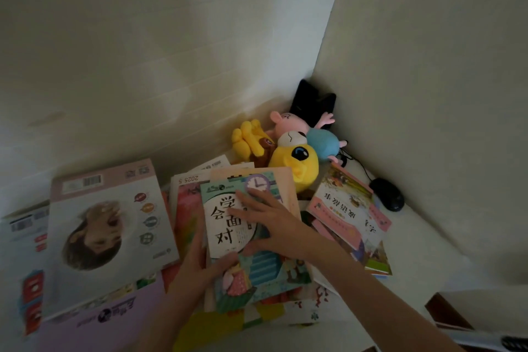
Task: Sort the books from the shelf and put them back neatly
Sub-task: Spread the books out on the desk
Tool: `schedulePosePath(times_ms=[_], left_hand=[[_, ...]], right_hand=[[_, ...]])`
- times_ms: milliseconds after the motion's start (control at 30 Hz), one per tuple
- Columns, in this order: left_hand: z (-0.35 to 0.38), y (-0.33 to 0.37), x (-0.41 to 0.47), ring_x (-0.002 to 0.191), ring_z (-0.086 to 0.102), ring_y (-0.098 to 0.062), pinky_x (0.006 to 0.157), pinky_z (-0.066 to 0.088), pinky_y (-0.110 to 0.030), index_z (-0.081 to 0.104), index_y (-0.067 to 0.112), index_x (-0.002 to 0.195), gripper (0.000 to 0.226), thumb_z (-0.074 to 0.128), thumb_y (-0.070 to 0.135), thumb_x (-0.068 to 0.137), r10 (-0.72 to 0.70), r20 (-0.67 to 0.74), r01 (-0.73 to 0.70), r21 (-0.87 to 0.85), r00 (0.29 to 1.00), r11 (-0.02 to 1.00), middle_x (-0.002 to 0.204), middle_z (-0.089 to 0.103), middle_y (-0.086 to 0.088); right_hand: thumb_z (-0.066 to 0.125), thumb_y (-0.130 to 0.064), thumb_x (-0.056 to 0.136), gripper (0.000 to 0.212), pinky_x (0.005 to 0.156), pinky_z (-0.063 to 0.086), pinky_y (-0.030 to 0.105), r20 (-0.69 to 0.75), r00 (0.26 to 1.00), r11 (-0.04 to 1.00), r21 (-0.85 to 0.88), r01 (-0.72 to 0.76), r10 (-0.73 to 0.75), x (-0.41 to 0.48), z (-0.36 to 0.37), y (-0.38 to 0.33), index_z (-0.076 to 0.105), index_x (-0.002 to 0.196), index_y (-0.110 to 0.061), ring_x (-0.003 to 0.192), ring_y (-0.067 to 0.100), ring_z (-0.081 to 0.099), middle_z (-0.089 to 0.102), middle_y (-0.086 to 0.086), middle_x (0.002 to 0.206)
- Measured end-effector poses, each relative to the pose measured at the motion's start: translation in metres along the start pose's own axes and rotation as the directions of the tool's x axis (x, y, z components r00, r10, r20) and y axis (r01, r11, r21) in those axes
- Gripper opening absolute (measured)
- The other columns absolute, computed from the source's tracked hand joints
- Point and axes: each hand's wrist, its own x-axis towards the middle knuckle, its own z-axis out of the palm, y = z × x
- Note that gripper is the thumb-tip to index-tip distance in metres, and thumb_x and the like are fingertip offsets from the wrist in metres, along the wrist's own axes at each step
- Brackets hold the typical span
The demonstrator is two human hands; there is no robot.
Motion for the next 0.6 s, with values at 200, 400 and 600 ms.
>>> schedulePosePath(times_ms=[200, 400, 600], left_hand=[[0.006, -0.001, -0.001, 0.103, 0.064, -0.007, 0.075, 0.059, -0.032, 0.041, 0.062, 0.126, 0.077, 0.081, 0.039, 0.064, 0.052, -0.015, -0.053, -0.057, 0.999, 0.997, 0.122, 0.053, 0.028], [0.001, -0.007, 0.003, 0.111, 0.058, -0.011, 0.073, 0.059, -0.031, 0.053, 0.05, 0.123, 0.062, 0.075, 0.02, 0.074, 0.041, -0.022, -0.042, -0.019, 0.999, 0.999, 0.133, 0.047, 0.022], [0.005, -0.004, 0.003, 0.108, 0.055, -0.006, 0.069, 0.059, -0.024, 0.05, 0.045, 0.125, 0.064, 0.059, -0.005, 0.085, 0.026, -0.043, -0.025, 0.028, 0.999, 0.999, 0.126, 0.046, 0.028]], right_hand=[[0.062, -0.043, 0.087, 0.064, 0.112, 0.028, 0.053, -0.454, 0.402, 0.606, 0.627, -0.49, 0.795, -0.069, 0.002, 0.091, 0.036, 0.143, -0.028, 0.136, 0.028, 0.034, 0.035, 0.004, 0.15], [0.077, -0.061, 0.063, 0.099, 0.094, 0.049, 0.044, -0.033, 0.06, 0.066, 0.679, -0.731, 0.998, -0.105, 0.023, 0.168, 0.037, 0.132, -0.003, 0.118, 0.035, 0.048, 0.043, 0.018, 0.131], [0.074, -0.013, 0.081, 0.032, 0.042, 0.046, 0.021, 0.055, 0.135, 0.006, 0.91, -0.415, 0.989, -0.097, 0.005, 0.149, 0.055, 0.102, 0.0, 0.072, 0.02, 0.061, 0.063, 0.011, 0.101]])
